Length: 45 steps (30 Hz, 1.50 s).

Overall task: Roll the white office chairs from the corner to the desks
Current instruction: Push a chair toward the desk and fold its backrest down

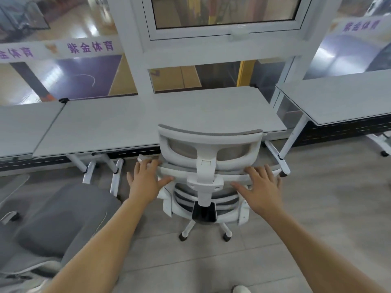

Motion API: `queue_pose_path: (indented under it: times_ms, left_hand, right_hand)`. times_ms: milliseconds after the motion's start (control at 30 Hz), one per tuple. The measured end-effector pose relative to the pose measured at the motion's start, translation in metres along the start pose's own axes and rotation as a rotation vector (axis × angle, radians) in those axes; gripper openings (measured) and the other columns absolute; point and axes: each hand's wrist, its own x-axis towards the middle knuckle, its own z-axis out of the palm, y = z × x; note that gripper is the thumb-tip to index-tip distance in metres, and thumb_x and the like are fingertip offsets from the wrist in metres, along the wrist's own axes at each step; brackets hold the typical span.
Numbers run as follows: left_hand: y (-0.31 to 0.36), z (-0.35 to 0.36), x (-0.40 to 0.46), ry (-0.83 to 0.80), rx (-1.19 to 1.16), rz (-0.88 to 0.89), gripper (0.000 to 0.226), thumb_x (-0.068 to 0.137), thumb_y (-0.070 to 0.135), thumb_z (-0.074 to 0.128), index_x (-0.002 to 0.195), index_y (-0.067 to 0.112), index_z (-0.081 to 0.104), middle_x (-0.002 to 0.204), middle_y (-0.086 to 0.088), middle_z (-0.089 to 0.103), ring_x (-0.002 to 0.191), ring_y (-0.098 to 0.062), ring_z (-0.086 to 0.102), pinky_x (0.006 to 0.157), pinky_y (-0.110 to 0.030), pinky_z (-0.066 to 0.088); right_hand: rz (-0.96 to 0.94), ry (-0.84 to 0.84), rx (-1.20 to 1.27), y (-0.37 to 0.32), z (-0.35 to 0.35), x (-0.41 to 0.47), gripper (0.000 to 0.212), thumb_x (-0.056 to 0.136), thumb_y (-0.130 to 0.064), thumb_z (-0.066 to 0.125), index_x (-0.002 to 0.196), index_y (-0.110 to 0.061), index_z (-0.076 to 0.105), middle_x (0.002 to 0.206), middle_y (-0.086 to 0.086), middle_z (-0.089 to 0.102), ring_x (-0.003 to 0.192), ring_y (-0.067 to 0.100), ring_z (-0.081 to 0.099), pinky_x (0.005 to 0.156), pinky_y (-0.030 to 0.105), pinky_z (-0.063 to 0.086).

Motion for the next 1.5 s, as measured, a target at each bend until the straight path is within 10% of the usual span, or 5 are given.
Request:
queue_pose_path:
  times_ms: [433, 633, 1167, 1500]
  left_hand:
    - [0.013, 0.008, -0.104, 0.084, -0.278, -0.031, 0.042, 0.072, 0.071, 0.061, 0.109, 0.053, 0.054, 0.127, 0.021, 0.043, 0.124, -0.02, 0.047, 0.109, -0.058, 0.028]
    - [0.029, 0.01, -0.125, 0.134, -0.434, -0.025, 0.047, 0.061, 0.047, 0.075, 0.101, 0.062, 0.055, 0.12, 0.034, 0.041, 0.117, 0.006, 0.044, 0.095, -0.022, 0.036]
    - [0.038, 0.005, -0.134, 0.031, -0.451, -0.066, 0.045, 0.069, 0.034, 0.081, 0.103, 0.047, 0.055, 0.118, 0.032, 0.035, 0.105, 0.016, 0.041, 0.084, 0.001, 0.033]
    - [0.045, 0.013, -0.146, 0.023, -0.486, -0.078, 0.045, 0.07, 0.042, 0.077, 0.111, 0.032, 0.061, 0.125, 0.012, 0.036, 0.118, -0.005, 0.042, 0.103, -0.027, 0.035]
  right_hand:
    - [-0.019, 0.152, 0.107, 0.063, -0.003, -0.042, 0.064, 0.078, -0.081, 0.039, 0.121, -0.036, 0.053, 0.141, -0.009, 0.047, 0.148, 0.032, 0.015, 0.111, 0.065, 0.02]
    - [-0.057, 0.161, 0.12, 0.08, -0.008, -0.052, 0.06, 0.079, -0.079, 0.042, 0.12, -0.035, 0.051, 0.137, -0.008, 0.049, 0.147, 0.035, 0.019, 0.107, 0.064, 0.029]
    - [-0.028, 0.152, 0.187, 0.079, -0.015, -0.069, 0.064, 0.078, -0.072, 0.047, 0.118, -0.023, 0.057, 0.137, -0.001, 0.053, 0.149, 0.036, 0.011, 0.115, 0.058, 0.025]
    - [-0.04, 0.132, 0.174, 0.092, -0.022, -0.078, 0.061, 0.082, -0.07, 0.055, 0.119, -0.022, 0.056, 0.138, -0.001, 0.052, 0.149, 0.037, 0.011, 0.112, 0.058, 0.026]
